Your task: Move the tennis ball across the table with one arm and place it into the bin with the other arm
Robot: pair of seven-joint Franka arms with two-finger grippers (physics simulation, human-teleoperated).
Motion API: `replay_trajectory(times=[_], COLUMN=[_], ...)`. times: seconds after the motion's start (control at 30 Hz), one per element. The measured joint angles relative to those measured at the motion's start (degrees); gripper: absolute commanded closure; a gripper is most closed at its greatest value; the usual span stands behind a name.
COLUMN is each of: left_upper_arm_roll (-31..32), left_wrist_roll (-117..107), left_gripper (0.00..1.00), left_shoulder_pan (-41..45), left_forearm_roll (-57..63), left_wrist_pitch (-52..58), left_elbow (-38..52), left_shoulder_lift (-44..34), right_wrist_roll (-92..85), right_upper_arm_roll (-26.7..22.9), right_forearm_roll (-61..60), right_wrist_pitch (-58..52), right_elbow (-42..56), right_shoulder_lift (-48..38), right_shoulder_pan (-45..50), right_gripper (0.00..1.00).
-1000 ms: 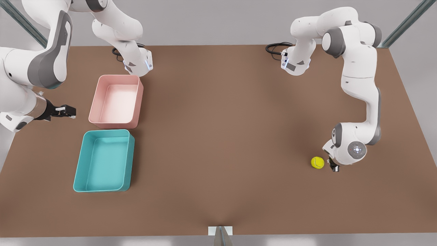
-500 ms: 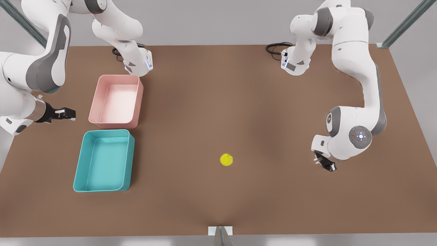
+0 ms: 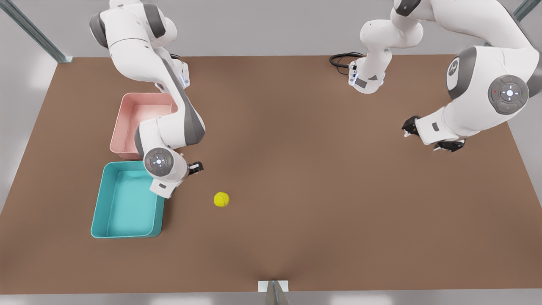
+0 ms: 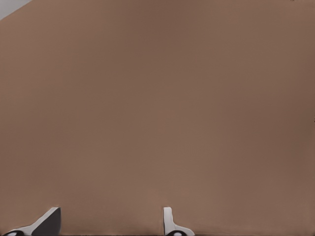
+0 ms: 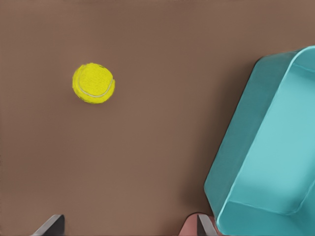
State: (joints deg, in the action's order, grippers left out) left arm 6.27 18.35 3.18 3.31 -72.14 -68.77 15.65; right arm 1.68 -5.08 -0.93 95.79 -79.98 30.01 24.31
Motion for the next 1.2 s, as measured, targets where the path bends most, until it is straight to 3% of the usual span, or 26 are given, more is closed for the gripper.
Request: replay_trajectory(times=[0.27, 0.57, 0.8, 1.2], left_upper_arm_roll=[2.6, 2.9, 5.5, 5.6], left_wrist_roll=[-12.7, -21.8, -26.4, -31.1], left_gripper=[0.0, 0.0, 0.0, 0.0], left_shoulder_pan=[0.2, 0.3, 0.1, -0.2], left_forearm_roll=[-0.9, -0.7, -0.1, 0.0], left_wrist_pitch=[4.9, 6.4, 2.1, -3.6], left_elbow=[-0.2, -0.2, -8.0, -13.5], left_shoulder_lift=[-0.3, -0.2, -1.1, -5.5], right_wrist_roll=[12.4, 21.4, 25.4, 29.5], right_upper_arm_roll=[-2.7, -2.8, -2.8, -2.2], right_forearm_roll=[-7.7, -10.2, -10.2, -9.9], right_wrist_pitch=[13.1, 21.4, 26.6, 31.1], right_elbow=[0.5, -2.3, -2.3, -5.0], right_shoulder_lift=[8.9, 12.1, 15.3, 17.1], right_shoulder_pan=[2.7, 2.6, 2.6, 2.9], right_gripper=[0.0, 0.0, 0.0, 0.0])
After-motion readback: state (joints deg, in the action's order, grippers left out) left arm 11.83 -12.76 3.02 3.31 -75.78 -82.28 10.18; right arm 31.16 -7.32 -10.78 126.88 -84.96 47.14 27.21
